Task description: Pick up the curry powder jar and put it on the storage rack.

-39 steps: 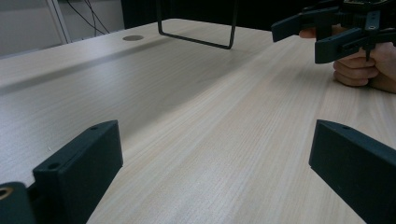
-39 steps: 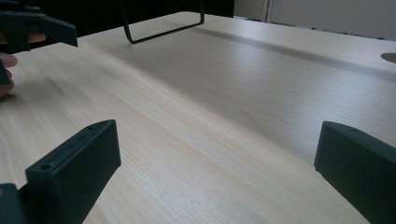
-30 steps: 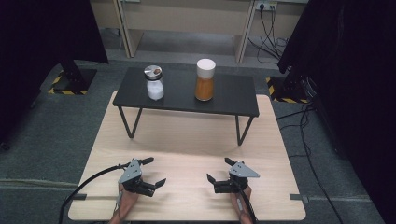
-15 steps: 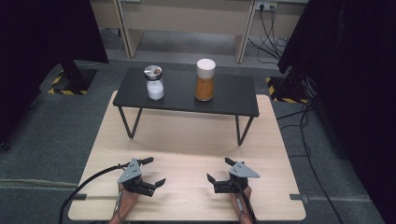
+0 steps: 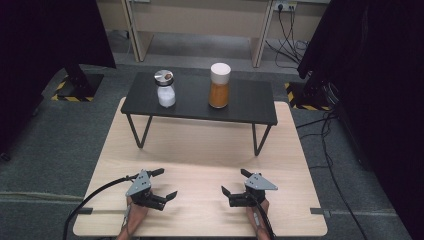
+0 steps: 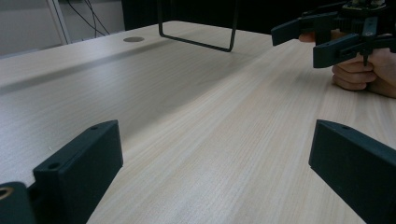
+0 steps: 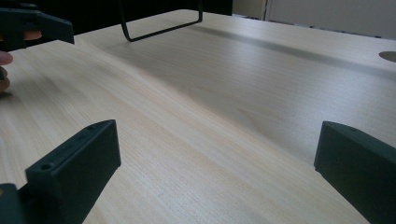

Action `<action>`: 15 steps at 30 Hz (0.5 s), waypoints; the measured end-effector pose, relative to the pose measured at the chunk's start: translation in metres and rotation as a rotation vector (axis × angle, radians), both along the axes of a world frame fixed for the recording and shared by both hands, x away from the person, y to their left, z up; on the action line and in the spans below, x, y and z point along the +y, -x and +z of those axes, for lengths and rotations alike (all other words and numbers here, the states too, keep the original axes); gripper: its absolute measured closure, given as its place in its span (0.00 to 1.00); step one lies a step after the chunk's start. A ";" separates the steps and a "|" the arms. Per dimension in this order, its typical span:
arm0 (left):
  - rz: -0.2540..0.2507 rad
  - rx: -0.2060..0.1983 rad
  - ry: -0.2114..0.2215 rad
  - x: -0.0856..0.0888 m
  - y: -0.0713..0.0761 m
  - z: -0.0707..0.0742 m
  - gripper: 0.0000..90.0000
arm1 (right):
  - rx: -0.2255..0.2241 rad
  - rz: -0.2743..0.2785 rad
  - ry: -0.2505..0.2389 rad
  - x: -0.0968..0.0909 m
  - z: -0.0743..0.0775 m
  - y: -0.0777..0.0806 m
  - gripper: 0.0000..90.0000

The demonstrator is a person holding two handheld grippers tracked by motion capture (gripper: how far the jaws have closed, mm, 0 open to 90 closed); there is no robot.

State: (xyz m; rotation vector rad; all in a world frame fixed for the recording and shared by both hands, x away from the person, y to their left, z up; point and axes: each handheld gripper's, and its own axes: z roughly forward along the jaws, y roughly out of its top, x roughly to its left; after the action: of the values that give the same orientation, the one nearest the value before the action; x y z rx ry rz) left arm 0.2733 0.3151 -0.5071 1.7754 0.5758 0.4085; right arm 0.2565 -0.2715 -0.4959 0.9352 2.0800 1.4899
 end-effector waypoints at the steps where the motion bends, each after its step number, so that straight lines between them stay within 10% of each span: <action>1: 0.000 0.000 0.000 0.000 0.000 0.000 0.02 | 0.000 0.000 0.000 0.000 0.000 0.000 0.00; 15: 0.003 0.001 0.000 0.000 0.000 0.000 0.02 | 0.006 0.007 -0.008 -0.002 0.000 -0.001 0.00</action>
State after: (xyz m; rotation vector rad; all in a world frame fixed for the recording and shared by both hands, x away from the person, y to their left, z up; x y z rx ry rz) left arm 0.2734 0.3149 -0.5070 1.7754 0.5792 0.4101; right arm 0.2578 -0.2734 -0.4961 0.9369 2.0849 1.5018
